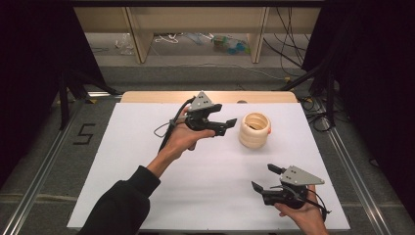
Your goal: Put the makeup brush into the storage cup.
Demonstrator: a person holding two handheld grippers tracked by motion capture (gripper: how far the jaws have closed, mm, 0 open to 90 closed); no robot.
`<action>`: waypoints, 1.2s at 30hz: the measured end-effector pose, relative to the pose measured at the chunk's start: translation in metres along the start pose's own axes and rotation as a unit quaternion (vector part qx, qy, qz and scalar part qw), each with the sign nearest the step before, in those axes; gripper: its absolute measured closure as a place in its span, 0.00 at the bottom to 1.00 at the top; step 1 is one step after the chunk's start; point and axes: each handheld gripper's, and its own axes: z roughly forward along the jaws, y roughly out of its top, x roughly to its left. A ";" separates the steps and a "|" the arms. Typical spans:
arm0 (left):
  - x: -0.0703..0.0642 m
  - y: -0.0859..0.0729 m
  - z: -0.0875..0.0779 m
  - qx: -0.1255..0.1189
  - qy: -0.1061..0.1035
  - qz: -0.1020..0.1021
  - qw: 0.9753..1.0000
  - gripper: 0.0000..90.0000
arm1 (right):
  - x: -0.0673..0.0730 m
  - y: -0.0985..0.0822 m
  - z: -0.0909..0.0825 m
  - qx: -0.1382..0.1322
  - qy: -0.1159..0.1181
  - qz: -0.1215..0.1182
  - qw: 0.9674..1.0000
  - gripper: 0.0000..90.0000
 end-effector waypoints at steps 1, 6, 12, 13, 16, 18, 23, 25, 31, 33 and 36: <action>0.000 -0.002 -0.002 0.001 0.000 0.001 1.000 0.29 | 0.000 0.000 0.000 0.001 0.001 0.003 1.000 0.23; -0.002 -0.017 -0.017 0.005 -0.001 -0.001 1.000 0.28 | 0.000 0.000 0.000 -0.001 0.000 0.000 1.000 0.23; -0.002 -0.033 -0.039 -0.001 0.003 -0.001 1.000 0.28 | -0.001 0.000 -0.001 0.001 -0.002 0.007 1.000 0.23; -0.001 -0.035 -0.042 -0.003 0.002 -0.001 1.000 0.28 | 0.000 0.000 -0.001 0.002 -0.001 0.009 1.000 0.23; 0.001 -0.040 -0.051 -0.005 0.008 0.003 1.000 0.28 | 0.000 0.000 -0.001 0.002 -0.002 0.009 1.000 0.23; 0.003 -0.041 -0.056 -0.003 0.014 0.010 1.000 0.28 | -0.001 0.001 0.000 -0.002 -0.002 0.005 1.000 0.23; 0.008 -0.048 -0.063 -0.005 0.014 0.004 1.000 0.28 | -0.001 0.001 0.000 -0.005 -0.003 0.003 1.000 0.22; 0.008 -0.052 -0.065 -0.001 0.010 0.003 1.000 0.27 | -0.001 0.001 -0.001 -0.003 -0.001 0.005 1.000 0.22; 0.006 -0.062 -0.072 0.007 0.005 0.015 1.000 0.25 | -0.003 0.001 -0.001 -0.012 -0.004 0.011 1.000 0.21; 0.006 -0.064 -0.073 0.002 0.006 0.012 1.000 0.25 | -0.003 0.001 -0.001 -0.010 -0.005 0.013 1.000 0.21; 0.007 -0.068 -0.076 -0.001 0.006 0.007 1.000 0.24 | -0.003 0.000 -0.001 -0.014 -0.005 0.015 1.000 0.21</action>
